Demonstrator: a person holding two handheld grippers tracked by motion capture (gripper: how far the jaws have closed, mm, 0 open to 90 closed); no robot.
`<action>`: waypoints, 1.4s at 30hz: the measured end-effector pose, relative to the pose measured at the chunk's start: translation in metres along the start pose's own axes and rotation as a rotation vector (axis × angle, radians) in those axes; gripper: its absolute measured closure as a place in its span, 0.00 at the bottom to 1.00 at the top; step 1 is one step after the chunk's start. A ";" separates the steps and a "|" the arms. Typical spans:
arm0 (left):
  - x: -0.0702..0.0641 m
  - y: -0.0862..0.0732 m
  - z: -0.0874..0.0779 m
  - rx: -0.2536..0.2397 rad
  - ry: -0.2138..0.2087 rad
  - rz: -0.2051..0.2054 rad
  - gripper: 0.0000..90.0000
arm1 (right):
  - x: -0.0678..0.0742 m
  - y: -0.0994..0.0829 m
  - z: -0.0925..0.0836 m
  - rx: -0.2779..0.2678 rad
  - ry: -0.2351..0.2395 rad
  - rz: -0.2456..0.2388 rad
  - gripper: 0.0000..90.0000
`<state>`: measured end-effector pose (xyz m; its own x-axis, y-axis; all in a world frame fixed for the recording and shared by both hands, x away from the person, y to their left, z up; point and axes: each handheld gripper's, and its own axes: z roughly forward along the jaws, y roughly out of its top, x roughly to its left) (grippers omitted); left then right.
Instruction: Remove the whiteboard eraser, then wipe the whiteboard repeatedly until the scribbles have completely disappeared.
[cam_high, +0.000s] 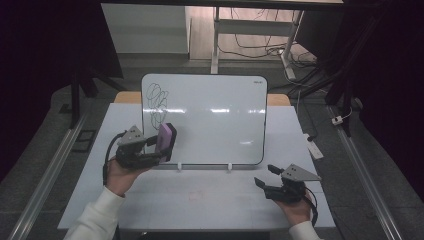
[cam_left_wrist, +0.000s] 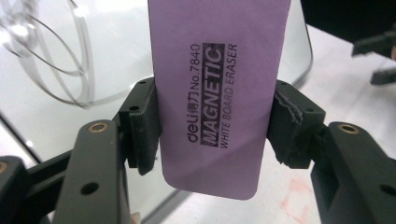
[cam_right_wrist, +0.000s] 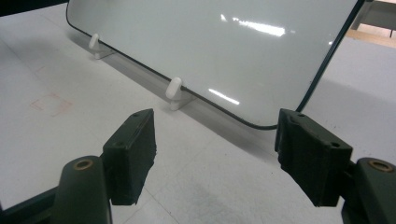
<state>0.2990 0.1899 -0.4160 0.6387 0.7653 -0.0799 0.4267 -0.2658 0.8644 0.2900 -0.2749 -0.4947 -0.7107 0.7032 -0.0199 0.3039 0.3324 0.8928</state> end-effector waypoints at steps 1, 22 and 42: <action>0.002 0.004 -0.002 -0.006 0.006 -0.002 0.46 | 0.000 0.000 0.000 0.001 -0.001 0.001 0.32; 0.042 0.059 -0.018 -0.037 0.141 -0.049 0.45 | 0.001 0.000 0.001 0.005 -0.002 -0.005 0.32; 0.078 0.081 0.011 0.023 0.276 -0.064 0.45 | 0.001 -0.001 0.004 0.014 0.005 -0.001 0.32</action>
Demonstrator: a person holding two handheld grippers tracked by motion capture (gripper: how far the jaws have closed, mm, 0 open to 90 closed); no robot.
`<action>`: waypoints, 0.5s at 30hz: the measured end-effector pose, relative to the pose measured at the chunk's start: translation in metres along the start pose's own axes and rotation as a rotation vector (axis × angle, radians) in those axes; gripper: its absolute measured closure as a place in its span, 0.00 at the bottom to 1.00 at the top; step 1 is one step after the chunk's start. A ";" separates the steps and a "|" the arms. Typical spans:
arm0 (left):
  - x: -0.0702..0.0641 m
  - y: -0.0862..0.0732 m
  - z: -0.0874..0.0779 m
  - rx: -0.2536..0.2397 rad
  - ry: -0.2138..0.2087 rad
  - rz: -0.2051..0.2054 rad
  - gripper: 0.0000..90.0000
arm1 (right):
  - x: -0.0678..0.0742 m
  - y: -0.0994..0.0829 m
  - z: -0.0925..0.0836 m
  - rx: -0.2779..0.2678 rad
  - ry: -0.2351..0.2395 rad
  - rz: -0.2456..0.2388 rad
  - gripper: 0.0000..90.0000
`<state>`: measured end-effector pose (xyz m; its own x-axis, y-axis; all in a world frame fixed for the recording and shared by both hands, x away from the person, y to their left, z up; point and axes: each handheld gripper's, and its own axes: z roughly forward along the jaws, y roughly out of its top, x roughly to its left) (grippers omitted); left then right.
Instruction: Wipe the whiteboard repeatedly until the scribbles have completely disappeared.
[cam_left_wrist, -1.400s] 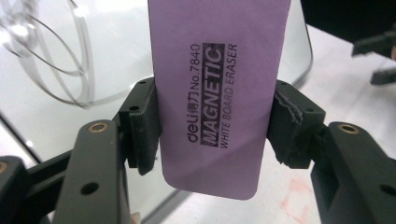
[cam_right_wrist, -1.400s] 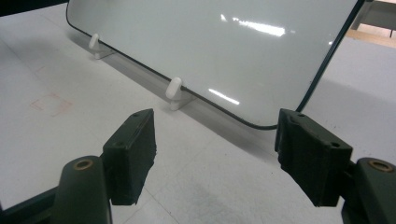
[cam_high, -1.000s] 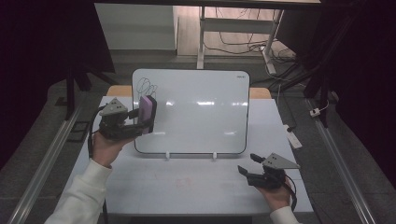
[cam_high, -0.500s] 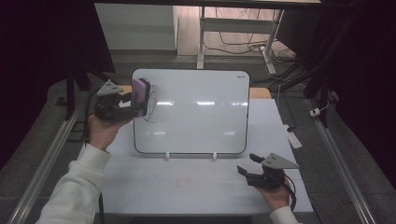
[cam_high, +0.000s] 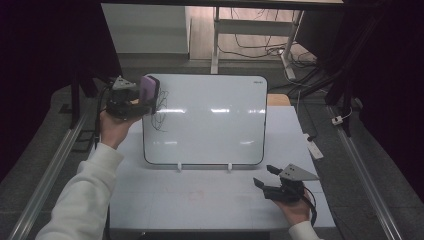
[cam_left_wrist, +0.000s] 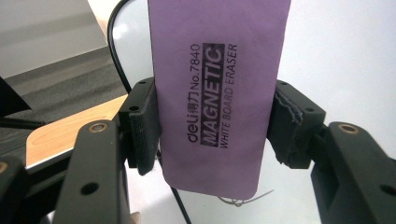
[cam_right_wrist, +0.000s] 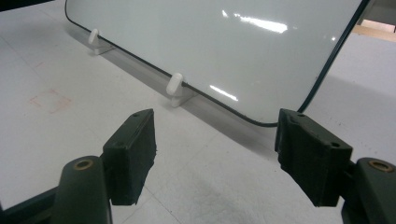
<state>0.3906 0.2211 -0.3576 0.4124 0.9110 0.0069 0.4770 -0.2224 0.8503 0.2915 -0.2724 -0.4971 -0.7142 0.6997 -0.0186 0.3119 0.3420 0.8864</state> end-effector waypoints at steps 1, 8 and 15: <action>0.001 0.000 0.002 0.002 0.005 0.001 0.45 | 0.000 0.000 0.000 0.000 0.000 -0.001 0.32; 0.007 0.004 0.014 0.012 0.012 -0.025 0.45 | 0.000 -0.001 0.001 0.006 -0.001 -0.004 0.32; 0.004 0.005 0.018 0.017 0.004 -0.017 0.45 | 0.000 -0.001 0.001 0.003 0.010 0.001 0.32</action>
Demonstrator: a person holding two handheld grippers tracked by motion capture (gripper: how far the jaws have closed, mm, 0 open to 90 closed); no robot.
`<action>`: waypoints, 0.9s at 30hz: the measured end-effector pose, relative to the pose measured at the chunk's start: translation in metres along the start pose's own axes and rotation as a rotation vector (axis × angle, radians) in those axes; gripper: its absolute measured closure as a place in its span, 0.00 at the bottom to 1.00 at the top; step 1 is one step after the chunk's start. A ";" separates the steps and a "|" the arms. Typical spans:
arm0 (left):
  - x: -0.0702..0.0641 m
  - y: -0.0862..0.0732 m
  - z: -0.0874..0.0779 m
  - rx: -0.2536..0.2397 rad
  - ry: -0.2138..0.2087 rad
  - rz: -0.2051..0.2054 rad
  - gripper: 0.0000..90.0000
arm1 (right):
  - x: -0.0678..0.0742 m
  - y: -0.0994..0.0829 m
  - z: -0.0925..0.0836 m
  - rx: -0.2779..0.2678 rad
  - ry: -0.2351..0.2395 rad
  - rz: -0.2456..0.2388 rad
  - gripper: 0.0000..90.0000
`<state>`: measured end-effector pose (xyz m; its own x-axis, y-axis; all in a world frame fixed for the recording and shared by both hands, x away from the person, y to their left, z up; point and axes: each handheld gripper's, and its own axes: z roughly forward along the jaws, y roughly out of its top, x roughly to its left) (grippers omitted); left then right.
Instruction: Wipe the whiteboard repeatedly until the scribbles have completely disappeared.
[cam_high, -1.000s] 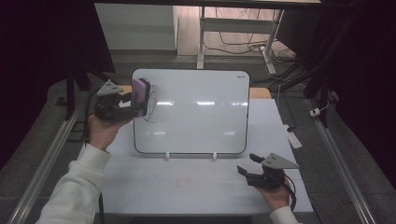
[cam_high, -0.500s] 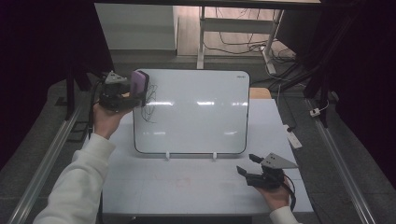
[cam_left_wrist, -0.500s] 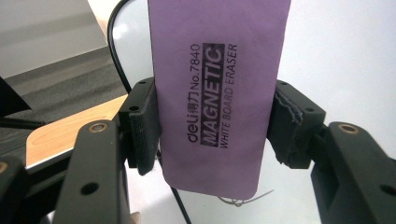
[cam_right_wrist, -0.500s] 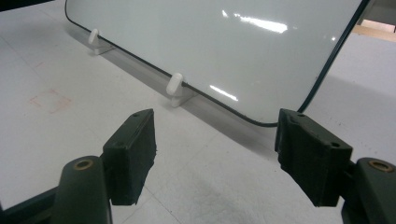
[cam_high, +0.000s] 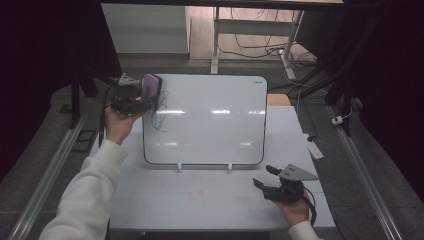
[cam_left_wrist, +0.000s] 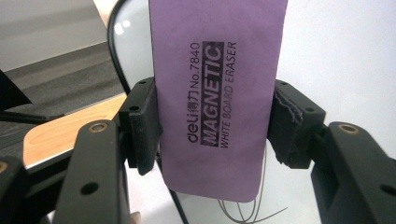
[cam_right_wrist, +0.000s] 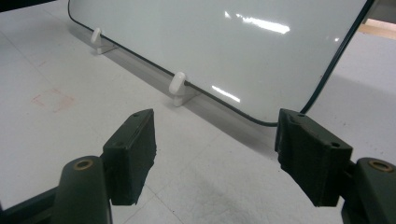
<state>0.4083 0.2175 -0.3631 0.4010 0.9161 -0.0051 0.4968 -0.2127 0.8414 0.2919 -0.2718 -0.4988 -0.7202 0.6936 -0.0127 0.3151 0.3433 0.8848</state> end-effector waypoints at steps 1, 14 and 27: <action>-0.001 0.000 0.000 0.005 -0.003 0.006 0.45 | 0.000 0.000 0.000 0.001 0.002 0.001 0.32; -0.032 -0.006 0.011 0.044 -0.059 0.096 0.45 | 0.001 0.000 0.001 0.004 0.002 -0.003 0.32; 0.007 0.003 -0.004 0.013 0.006 0.016 0.46 | 0.000 0.000 0.000 -0.002 -0.001 -0.003 0.32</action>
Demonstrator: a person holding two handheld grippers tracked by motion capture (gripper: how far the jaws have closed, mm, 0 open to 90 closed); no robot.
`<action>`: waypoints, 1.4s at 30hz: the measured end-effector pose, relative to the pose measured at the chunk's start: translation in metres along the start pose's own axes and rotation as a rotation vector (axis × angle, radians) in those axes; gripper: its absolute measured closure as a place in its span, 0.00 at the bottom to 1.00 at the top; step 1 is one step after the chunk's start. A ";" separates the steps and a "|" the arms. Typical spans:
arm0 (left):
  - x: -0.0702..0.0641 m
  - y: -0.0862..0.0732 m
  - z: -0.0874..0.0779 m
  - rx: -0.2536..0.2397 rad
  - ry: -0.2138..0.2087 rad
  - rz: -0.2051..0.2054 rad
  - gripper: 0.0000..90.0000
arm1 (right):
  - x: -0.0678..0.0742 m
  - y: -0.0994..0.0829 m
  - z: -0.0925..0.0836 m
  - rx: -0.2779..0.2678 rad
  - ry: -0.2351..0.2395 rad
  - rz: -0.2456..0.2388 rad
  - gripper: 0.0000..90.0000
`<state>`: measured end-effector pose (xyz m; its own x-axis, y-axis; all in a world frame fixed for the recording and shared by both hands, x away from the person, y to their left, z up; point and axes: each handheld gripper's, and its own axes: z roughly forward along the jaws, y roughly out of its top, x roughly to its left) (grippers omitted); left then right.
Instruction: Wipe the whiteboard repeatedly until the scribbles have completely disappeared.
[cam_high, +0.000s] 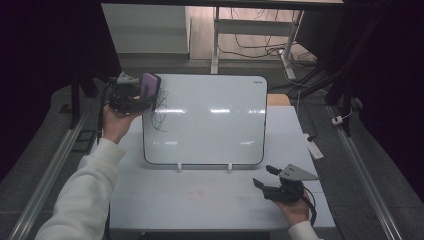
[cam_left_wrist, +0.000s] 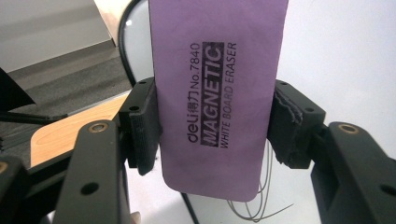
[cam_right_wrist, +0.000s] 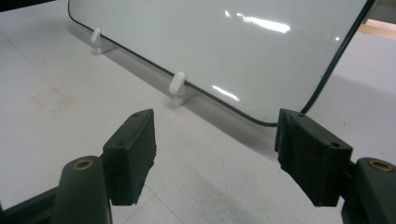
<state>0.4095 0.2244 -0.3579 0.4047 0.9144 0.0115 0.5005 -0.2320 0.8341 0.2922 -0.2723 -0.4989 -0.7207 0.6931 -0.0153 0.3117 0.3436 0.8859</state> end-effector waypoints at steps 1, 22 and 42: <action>-0.001 0.000 0.000 0.003 -0.001 0.002 0.46 | 0.000 0.000 0.000 0.000 -0.001 -0.001 0.32; -0.023 0.005 0.010 0.035 0.040 0.073 0.46 | 0.000 0.000 0.000 -0.005 0.014 -0.004 0.32; -0.030 0.024 0.022 0.027 0.205 0.207 0.45 | -0.001 -0.002 0.001 0.000 0.013 -0.003 0.32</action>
<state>0.4260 0.1840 -0.3503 0.3382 0.8942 0.2933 0.4446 -0.4266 0.7877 0.2930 -0.2732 -0.5008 -0.7294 0.6839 -0.0117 0.3097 0.3454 0.8859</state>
